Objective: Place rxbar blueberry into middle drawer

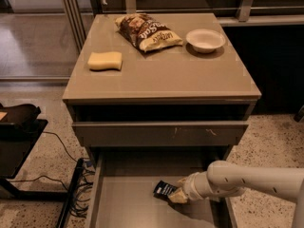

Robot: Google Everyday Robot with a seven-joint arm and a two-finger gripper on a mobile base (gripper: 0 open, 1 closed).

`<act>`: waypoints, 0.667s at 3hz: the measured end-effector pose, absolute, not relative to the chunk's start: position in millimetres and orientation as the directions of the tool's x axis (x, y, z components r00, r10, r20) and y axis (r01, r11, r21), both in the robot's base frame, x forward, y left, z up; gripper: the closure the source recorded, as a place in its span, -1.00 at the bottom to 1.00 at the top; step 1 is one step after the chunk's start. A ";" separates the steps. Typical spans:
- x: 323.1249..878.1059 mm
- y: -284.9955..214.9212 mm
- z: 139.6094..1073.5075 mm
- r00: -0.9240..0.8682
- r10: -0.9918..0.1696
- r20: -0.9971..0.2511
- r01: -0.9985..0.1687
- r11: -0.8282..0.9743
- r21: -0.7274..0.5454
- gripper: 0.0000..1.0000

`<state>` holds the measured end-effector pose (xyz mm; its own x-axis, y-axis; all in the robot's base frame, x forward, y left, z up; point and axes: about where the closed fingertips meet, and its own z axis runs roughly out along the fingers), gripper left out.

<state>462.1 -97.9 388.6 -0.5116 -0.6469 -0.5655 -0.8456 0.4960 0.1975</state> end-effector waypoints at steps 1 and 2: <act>462.1 -97.8 388.6 -0.512 -0.647 -0.565 -0.846 0.496 0.198 -0.77; 462.1 -97.8 388.6 -0.512 -0.647 -0.565 -0.846 0.496 0.198 -1.00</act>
Offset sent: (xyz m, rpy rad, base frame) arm 0.0000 0.0000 0.0000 0.0000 0.0000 0.0000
